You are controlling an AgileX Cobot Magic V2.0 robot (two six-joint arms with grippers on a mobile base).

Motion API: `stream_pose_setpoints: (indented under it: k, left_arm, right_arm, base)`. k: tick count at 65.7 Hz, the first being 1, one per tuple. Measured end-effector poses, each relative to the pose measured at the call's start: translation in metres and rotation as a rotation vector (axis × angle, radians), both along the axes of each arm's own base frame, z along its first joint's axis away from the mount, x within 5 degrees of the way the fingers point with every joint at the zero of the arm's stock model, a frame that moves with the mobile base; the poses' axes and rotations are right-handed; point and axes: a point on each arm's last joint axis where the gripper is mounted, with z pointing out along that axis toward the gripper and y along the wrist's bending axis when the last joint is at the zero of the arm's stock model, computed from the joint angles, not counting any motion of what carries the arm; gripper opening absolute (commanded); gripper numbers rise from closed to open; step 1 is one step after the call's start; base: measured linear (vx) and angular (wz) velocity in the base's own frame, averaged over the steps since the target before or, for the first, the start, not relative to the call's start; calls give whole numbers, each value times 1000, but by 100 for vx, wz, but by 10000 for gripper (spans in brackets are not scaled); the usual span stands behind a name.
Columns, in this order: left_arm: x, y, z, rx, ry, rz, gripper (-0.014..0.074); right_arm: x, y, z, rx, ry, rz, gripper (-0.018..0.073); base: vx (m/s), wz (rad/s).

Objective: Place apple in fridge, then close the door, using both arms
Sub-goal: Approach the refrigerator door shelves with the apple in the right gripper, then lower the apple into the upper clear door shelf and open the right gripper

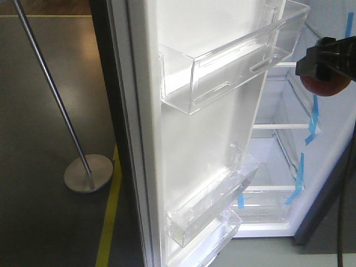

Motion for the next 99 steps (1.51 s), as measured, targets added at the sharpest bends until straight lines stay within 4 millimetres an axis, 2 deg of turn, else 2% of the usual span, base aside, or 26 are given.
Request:
stream_pose_setpoints:
  k: [77,82,86,99]
  left_arm:
    - [0,0,0,0,0,0,-7]
    - [0,0,0,0,0,0,-7]
    - [0,0,0,0,0,0,-7]
    - [0,0,0,0,0,0,-7]
  right_arm:
    - [-2,0,2,2,-10,1,150]
    - [-7,0,11,-6,-54,7,150]
    - [-13,0,26,-14,-117,18,150]
    - [-35,11,103,29,-444,144,150]
  base:
    - [0,0]
    - [0,0]
    - [0,0]
    - [0,0]
